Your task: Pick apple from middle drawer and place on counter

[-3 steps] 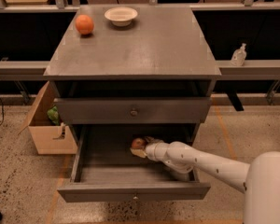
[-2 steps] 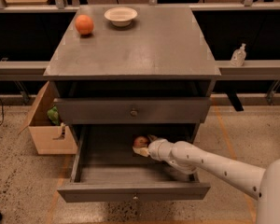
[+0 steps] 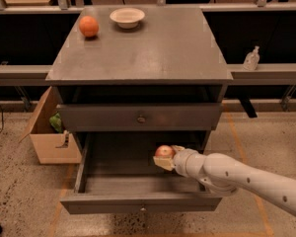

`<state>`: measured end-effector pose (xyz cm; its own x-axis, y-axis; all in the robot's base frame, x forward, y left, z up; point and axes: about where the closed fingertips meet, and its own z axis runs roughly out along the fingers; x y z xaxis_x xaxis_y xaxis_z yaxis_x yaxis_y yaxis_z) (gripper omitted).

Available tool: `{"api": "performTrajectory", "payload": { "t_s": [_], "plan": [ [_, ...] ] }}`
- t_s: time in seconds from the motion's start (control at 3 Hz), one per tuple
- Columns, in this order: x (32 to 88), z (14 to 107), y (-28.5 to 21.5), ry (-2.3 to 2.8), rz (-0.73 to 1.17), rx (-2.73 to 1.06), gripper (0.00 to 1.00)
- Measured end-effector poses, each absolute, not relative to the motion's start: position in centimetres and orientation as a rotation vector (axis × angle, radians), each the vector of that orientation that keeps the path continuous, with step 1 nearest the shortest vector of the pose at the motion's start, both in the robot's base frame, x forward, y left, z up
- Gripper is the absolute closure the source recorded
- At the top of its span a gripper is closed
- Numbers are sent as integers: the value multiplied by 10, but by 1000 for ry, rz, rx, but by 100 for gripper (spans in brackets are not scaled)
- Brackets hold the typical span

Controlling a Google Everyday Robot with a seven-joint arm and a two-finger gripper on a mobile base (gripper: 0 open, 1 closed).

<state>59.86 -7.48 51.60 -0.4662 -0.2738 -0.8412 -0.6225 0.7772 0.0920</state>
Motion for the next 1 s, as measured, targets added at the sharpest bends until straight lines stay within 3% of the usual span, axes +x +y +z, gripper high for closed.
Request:
{"api": "performTrajectory", "payload": {
  "t_s": [0.67, 1.0],
  "plan": [
    [526, 633, -113, 2009, 430, -596, 100],
    [517, 639, -145, 2011, 392, -524, 100]
  ]
}}
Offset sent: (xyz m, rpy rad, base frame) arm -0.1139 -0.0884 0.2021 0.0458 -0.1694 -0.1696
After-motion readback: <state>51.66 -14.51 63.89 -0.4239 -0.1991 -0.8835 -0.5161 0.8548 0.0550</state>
